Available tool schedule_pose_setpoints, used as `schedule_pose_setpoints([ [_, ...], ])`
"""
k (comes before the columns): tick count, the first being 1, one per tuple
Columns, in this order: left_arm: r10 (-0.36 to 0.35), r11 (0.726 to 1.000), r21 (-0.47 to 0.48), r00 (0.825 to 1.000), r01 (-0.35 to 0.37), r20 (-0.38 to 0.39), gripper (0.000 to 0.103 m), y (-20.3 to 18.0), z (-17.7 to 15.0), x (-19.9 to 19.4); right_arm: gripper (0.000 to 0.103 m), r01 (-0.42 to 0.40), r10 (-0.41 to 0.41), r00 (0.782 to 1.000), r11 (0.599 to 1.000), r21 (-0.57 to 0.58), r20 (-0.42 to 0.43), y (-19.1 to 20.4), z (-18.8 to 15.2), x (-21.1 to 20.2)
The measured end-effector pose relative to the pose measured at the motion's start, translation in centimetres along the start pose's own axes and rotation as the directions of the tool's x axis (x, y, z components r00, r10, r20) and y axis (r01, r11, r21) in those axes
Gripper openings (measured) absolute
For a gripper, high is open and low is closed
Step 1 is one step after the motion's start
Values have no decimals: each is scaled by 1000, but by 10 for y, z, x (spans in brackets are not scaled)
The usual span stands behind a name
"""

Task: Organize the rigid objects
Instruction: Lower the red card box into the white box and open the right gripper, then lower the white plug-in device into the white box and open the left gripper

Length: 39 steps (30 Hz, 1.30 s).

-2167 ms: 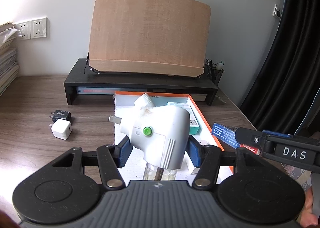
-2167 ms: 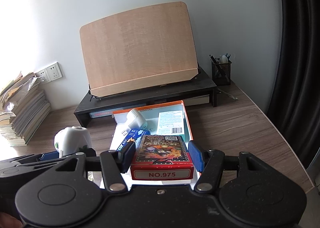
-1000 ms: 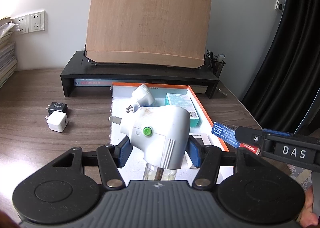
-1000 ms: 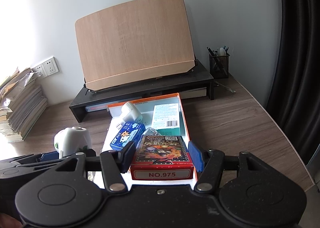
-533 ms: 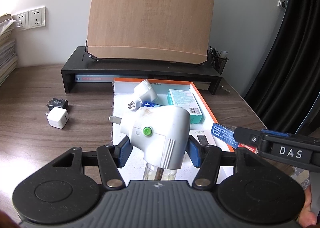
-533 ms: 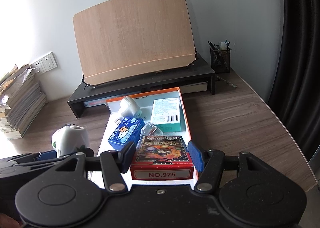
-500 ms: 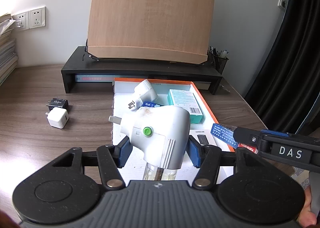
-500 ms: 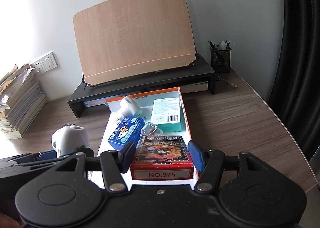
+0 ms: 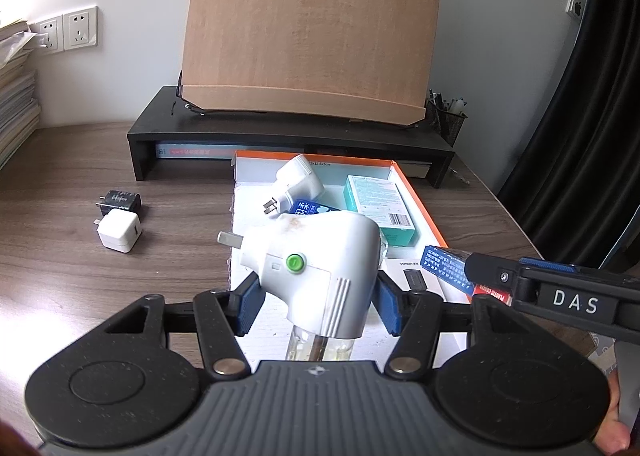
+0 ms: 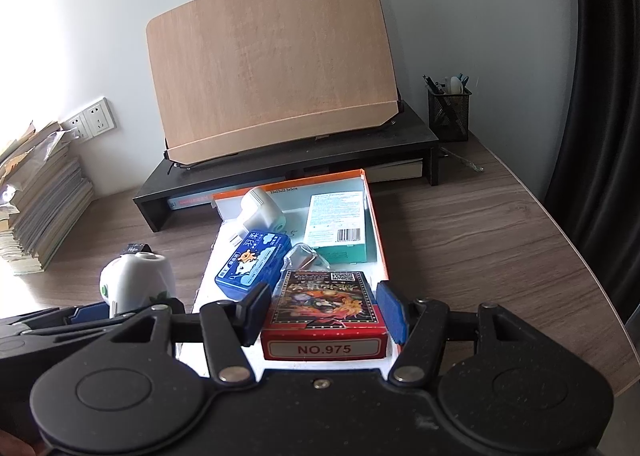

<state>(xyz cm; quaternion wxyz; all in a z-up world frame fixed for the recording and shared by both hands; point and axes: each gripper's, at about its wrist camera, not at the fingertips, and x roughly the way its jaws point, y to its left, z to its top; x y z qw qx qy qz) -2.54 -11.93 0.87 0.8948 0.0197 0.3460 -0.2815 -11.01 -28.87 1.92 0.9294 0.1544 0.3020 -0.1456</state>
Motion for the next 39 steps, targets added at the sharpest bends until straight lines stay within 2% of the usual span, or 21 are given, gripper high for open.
schedule_pose_setpoints([
  [11,15,1000,-14,1000,-16,-12,59,2,1,7,71,5,-5,1000,1000,-13,-10,-3,3,21],
  [18,20,1000,-23,999,-21,-25,59,5,0,12,70,-11,3,994,997,-72,-106,1,-6,41],
  [21,19,1000,-23,999,-19,-31,59,5,0,14,70,-15,8,993,998,-62,-115,-2,-9,40],
  [34,-16,1000,1,996,16,-87,59,-3,-8,25,73,15,-16,999,1000,-23,-49,-9,-3,18],
  [39,-10,1000,4,993,10,-118,64,-3,-10,28,74,18,-19,999,1000,-19,-29,-7,-1,12],
])
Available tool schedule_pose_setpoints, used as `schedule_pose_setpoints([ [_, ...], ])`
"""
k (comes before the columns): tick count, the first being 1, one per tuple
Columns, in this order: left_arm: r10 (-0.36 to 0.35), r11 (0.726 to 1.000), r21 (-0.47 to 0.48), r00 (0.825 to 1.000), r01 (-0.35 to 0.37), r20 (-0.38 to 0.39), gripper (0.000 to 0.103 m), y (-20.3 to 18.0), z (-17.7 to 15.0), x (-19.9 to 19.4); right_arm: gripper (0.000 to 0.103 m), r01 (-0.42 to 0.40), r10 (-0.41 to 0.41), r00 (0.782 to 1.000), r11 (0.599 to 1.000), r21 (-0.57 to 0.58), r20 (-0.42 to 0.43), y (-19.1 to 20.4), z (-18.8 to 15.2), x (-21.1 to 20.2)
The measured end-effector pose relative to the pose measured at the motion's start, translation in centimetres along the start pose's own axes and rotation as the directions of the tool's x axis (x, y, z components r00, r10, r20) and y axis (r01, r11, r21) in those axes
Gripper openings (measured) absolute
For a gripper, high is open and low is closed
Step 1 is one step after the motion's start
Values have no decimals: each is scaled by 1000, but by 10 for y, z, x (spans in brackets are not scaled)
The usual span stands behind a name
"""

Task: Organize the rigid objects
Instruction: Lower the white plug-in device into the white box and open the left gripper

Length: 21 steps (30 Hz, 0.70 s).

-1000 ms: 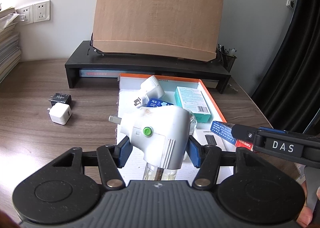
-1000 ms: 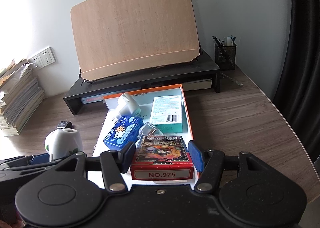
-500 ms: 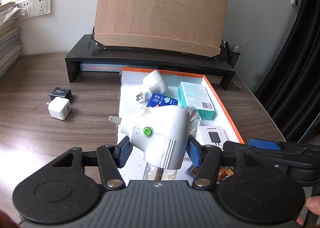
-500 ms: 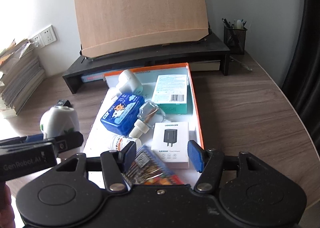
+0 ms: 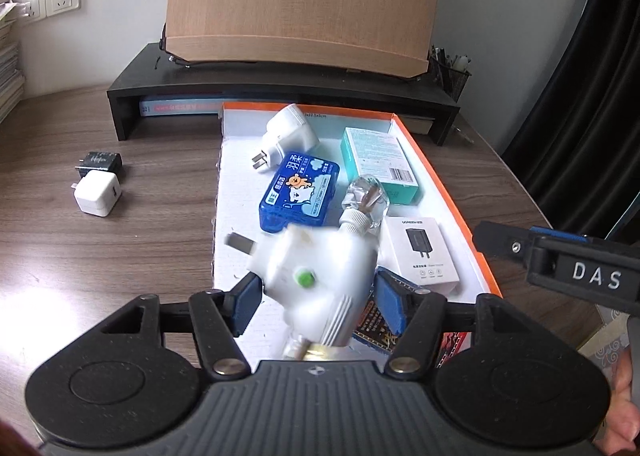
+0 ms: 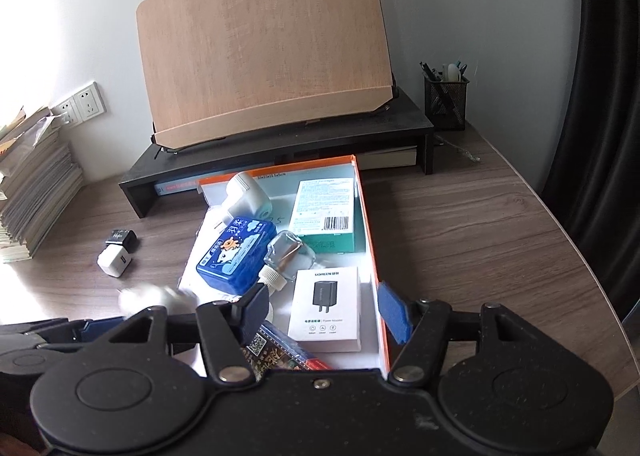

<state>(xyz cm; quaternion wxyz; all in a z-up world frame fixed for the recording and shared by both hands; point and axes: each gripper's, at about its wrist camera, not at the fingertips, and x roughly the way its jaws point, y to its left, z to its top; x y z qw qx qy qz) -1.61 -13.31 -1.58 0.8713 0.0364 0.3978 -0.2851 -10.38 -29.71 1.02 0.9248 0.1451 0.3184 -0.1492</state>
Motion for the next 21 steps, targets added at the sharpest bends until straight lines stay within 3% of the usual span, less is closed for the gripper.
schedule_pose_setpoints([
  [3,2,1000,9,1000,-2,8,70,0,0,-2,74,1,-1,1000,1000,-3,7,4,0,-2],
  [21,87,994,-66,994,-82,66,81,43,9,-27,80,-78,80,997,993,-89,23,56,6,-1],
])
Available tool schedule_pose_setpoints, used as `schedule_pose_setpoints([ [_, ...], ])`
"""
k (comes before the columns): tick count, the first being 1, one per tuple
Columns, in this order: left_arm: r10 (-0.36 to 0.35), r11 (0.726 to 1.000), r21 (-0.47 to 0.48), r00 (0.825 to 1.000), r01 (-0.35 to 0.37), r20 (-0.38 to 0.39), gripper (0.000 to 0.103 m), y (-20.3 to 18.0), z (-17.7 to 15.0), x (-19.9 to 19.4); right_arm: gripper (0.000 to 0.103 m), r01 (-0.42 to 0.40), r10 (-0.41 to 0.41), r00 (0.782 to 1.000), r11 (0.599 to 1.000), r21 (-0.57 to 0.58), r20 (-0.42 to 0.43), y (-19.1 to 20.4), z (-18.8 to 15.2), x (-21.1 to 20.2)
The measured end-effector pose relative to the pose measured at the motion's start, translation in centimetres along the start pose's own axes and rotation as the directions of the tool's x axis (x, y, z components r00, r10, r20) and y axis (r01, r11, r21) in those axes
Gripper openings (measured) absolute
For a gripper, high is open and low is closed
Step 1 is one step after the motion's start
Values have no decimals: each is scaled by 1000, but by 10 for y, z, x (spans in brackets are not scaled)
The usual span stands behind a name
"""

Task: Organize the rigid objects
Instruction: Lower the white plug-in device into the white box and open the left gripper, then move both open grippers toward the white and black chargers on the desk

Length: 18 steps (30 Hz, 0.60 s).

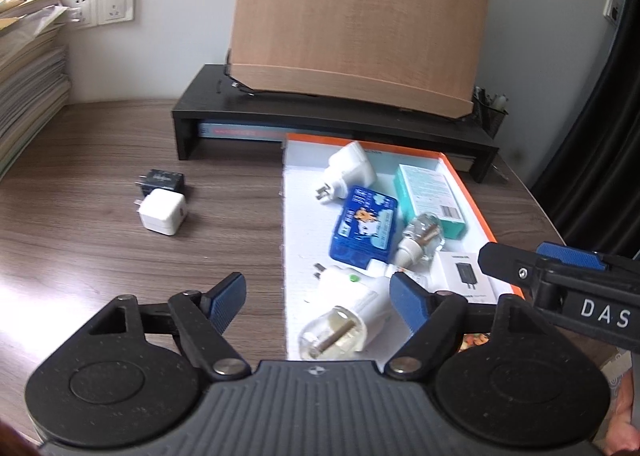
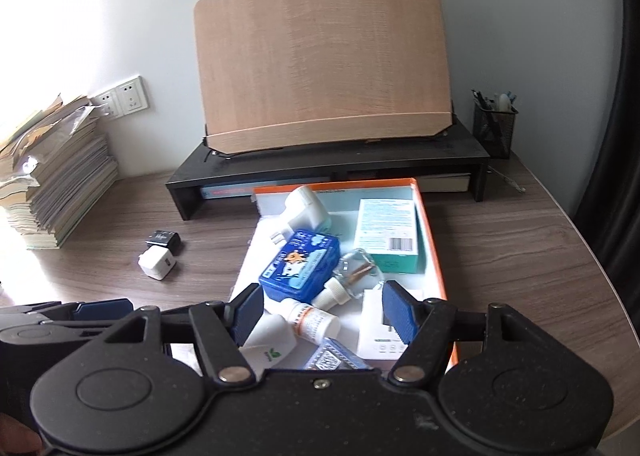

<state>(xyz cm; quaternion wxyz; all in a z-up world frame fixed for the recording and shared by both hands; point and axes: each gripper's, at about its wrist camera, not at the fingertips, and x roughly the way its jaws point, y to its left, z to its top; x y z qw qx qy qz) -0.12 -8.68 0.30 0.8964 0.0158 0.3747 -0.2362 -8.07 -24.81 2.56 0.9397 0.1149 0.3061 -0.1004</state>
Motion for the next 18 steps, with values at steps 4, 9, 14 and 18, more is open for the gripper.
schedule_pose_setpoints([
  [4,26,999,-29,1000,-26,9,81,16,2,-4,80,-19,19,1000,1000,-17,-1,13,2,4],
  [9,52,997,-55,998,-51,16,82,34,4,-8,81,-40,40,999,999,-37,-6,31,3,8],
  [14,64,996,-70,998,-63,19,82,51,5,-13,81,-50,49,999,997,-51,-6,48,4,11],
  [18,67,995,-73,997,-65,26,82,63,5,-17,81,-49,49,999,997,-54,-5,59,3,12],
])
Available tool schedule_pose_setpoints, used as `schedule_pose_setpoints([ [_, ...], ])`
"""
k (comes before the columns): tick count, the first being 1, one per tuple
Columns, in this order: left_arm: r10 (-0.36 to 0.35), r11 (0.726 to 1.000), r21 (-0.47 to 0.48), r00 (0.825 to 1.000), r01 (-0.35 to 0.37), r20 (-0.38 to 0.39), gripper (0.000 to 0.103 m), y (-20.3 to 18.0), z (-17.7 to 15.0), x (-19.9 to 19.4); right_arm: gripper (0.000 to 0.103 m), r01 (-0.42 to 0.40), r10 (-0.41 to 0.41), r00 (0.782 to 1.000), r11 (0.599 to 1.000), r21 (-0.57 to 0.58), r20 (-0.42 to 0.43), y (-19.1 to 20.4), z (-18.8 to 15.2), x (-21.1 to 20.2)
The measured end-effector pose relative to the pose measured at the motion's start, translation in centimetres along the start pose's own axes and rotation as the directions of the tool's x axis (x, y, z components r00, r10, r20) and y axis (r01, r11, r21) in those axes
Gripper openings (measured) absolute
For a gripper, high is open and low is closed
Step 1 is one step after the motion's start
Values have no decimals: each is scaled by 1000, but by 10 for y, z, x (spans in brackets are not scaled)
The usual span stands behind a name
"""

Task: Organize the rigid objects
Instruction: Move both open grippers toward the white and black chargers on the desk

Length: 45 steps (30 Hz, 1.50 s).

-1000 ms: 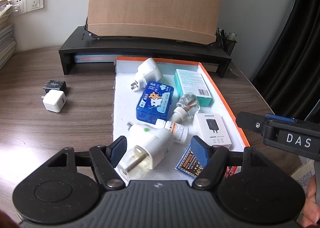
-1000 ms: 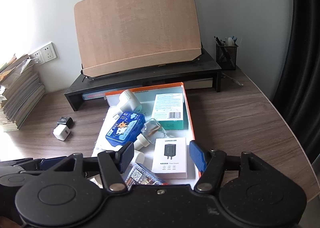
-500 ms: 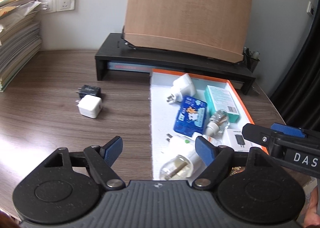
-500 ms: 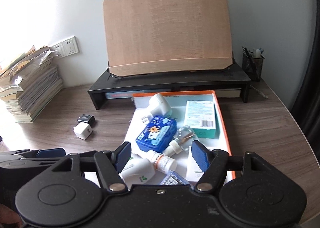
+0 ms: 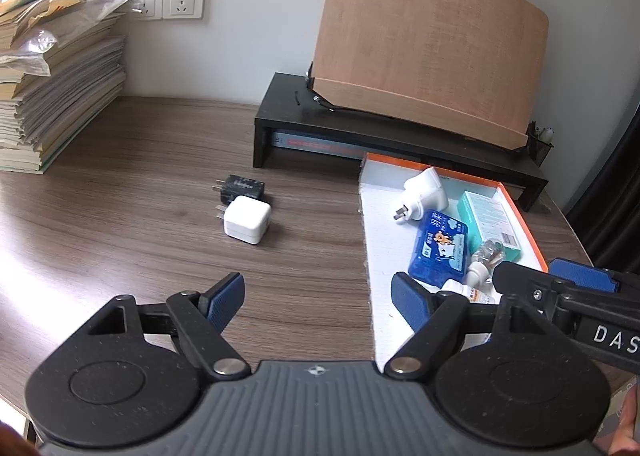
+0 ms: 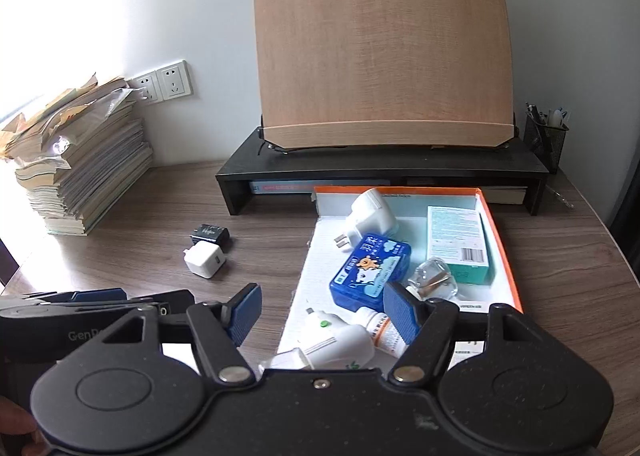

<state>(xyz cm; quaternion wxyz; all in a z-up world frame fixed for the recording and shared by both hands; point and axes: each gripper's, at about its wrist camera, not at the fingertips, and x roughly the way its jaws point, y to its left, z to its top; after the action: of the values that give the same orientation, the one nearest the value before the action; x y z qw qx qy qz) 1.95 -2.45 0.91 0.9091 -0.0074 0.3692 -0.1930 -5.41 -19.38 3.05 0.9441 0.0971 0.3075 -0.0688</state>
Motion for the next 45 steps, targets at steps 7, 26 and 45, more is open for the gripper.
schedule_pose_setpoints([
  [7,-7,1000,13,1000,6,18,83,22,5,-7,81,7,-7,1000,1000,2,23,31,1,0],
  [26,-51,997,55,998,49,23,87,76,13,-12,83,55,-56,997,998,20,48,88,3,4],
  [45,-51,990,132,999,52,-10,94,69,37,106,84,25,-24,998,1000,11,-59,48,36,96],
])
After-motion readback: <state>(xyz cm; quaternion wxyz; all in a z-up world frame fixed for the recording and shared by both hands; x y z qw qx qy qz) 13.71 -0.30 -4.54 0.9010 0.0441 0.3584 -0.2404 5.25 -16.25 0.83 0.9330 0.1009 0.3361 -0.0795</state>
